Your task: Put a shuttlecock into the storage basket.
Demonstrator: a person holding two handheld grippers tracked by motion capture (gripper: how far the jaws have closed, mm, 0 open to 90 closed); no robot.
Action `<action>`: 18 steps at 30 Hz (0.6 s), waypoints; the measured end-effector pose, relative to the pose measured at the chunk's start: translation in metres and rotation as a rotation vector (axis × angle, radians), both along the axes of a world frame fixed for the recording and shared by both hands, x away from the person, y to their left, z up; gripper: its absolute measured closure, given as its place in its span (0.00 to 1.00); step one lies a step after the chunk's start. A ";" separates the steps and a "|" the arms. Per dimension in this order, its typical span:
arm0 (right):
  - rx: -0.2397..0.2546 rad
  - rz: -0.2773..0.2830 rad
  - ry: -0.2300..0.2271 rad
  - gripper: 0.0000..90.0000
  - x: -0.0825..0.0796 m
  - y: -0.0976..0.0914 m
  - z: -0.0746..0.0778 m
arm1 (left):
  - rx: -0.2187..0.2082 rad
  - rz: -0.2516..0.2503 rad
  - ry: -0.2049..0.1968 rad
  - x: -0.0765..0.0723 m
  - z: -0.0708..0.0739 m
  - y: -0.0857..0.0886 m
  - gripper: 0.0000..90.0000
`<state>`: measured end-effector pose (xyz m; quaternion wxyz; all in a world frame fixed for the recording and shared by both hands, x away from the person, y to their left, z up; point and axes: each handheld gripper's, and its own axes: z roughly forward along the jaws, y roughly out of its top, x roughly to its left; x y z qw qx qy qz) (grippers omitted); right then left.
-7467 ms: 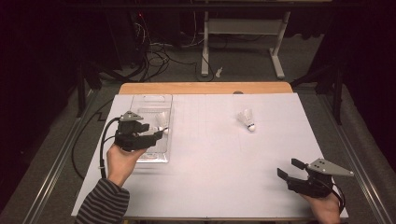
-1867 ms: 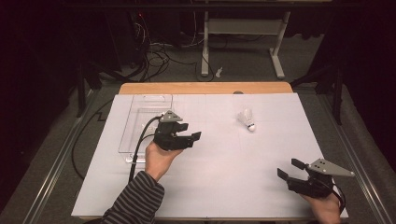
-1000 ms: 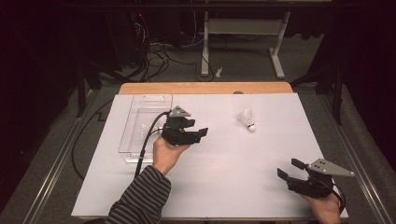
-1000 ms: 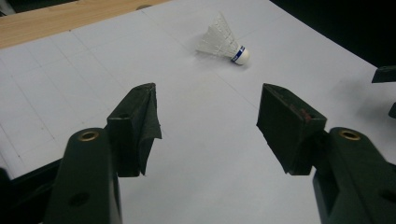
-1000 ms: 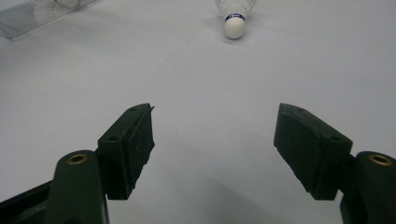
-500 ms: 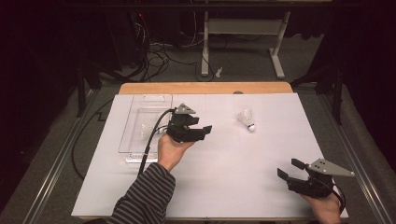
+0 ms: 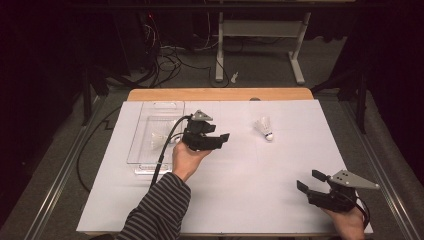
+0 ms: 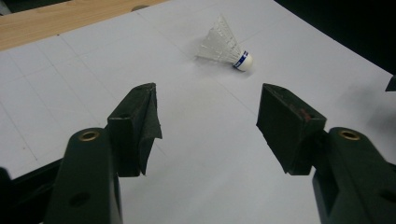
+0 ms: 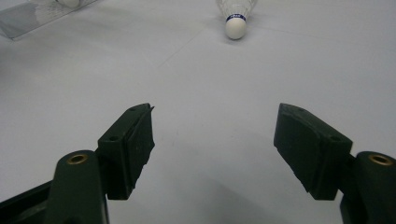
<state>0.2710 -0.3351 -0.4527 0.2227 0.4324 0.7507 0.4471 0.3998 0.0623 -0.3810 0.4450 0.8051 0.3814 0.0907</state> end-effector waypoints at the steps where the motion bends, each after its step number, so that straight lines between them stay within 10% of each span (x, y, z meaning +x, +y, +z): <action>1: 0.000 0.000 0.001 0.32 0.000 0.000 0.000 | 0.000 0.000 0.000 0.001 0.000 -0.001 0.43; 18: 0.002 0.001 0.002 0.32 0.000 0.000 0.000 | 0.004 -0.006 0.018 0.016 -0.006 -0.012 0.43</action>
